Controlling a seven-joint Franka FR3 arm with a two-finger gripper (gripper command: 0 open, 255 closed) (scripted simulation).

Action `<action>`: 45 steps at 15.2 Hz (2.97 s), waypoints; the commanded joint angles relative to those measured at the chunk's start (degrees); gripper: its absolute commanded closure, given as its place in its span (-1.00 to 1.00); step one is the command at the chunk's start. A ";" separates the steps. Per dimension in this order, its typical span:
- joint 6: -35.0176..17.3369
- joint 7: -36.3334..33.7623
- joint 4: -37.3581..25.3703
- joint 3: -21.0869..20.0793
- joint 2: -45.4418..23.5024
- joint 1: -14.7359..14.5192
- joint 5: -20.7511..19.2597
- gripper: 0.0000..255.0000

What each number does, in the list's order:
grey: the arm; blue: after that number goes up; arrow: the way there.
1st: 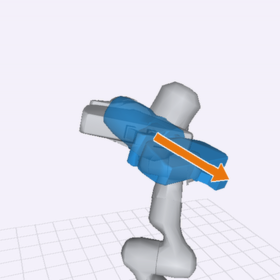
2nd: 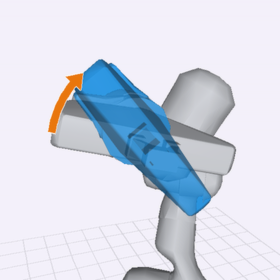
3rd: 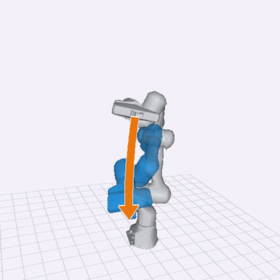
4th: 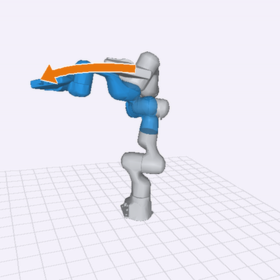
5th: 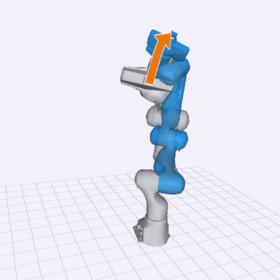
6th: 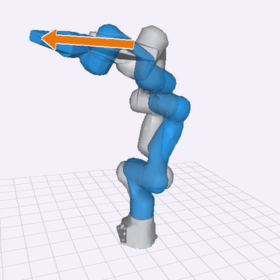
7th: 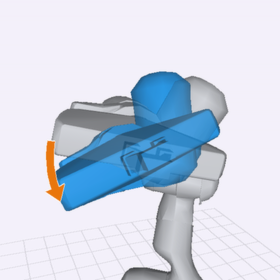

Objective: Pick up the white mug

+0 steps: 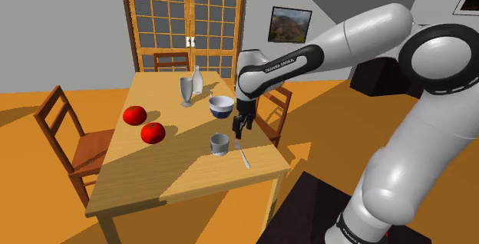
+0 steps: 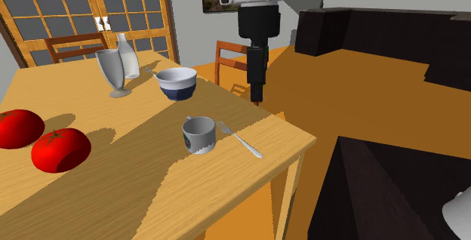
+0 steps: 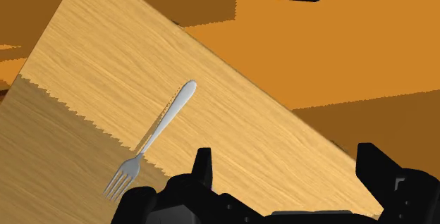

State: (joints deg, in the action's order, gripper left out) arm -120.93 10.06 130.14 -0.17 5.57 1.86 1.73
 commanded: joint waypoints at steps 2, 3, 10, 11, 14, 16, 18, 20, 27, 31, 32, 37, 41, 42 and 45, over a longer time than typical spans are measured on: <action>-2.55 -0.46 -4.61 -0.13 -7.29 -0.02 -0.97 -1.00; -3.28 -0.58 -6.10 -0.11 -9.56 -0.02 -1.32 -1.00; -6.29 -1.39 -18.60 0.38 -25.48 -0.23 -3.65 -1.00; -6.43 -1.49 -20.70 0.49 -27.78 -0.29 -3.94 -1.00; -6.37 -1.70 -27.55 0.84 -34.75 -0.45 -4.74 -1.00; -5.94 -1.78 -32.63 1.10 -39.51 -0.55 -5.19 -1.00; -5.15 -1.80 -38.22 1.35 -44.42 -0.64 -5.57 -1.00; -5.46 -1.83 -39.26 1.41 -45.80 -0.66 -5.64 -1.00; -8.57 -2.05 -39.60 1.44 -49.24 -0.65 -5.70 -1.00; -8.74 -2.07 -39.31 1.45 -49.13 -0.66 -5.71 1.00; -8.73 -2.07 -39.32 1.45 -49.13 -0.66 -5.71 1.00; -8.74 -2.07 -39.30 1.45 -49.13 -0.66 -5.71 1.00; -7.19 -1.95 -39.35 1.43 -47.62 -0.66 -5.67 1.00; -6.72 -1.92 -39.30 1.42 -47.10 -0.66 -5.66 1.00; -5.26 -1.82 -39.26 1.41 -45.59 -0.66 -5.63 1.00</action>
State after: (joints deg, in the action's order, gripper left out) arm -126.73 8.16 90.89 1.24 -40.56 1.17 -3.92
